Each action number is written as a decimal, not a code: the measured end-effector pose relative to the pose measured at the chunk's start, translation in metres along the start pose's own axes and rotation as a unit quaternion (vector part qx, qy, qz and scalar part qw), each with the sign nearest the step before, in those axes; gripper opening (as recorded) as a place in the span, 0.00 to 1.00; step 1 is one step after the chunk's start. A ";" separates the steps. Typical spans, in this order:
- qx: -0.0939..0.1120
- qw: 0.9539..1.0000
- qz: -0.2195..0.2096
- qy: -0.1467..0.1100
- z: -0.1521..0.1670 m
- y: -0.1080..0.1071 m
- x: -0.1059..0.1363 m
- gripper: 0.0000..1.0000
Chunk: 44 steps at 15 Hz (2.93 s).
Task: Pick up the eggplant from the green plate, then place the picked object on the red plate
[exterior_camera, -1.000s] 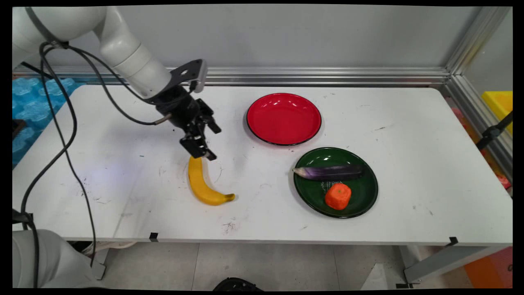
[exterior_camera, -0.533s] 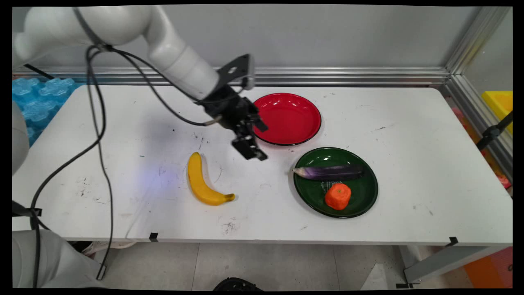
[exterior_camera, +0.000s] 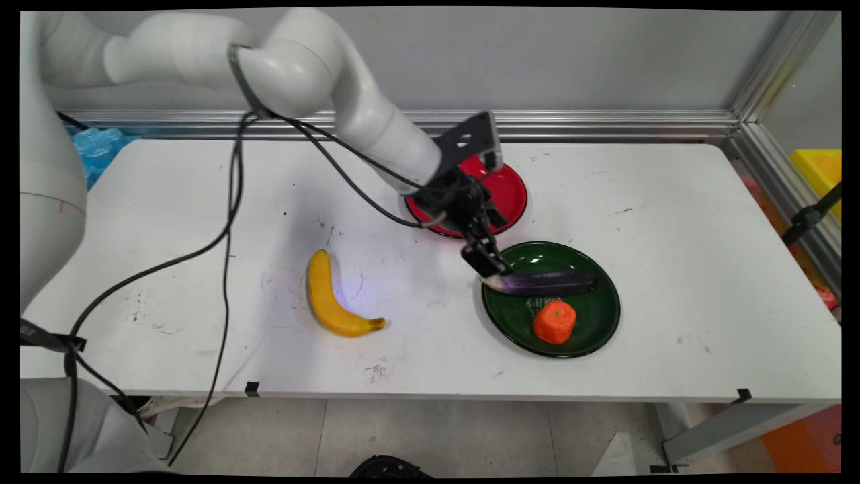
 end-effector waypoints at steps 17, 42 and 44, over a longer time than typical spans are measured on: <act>0.015 1.000 0.006 -0.003 0.105 0.002 -0.001 0.00; 0.043 0.998 0.017 0.038 -0.032 -0.067 -0.010 0.00; 0.049 0.998 0.015 0.037 -0.037 -0.085 -0.023 0.00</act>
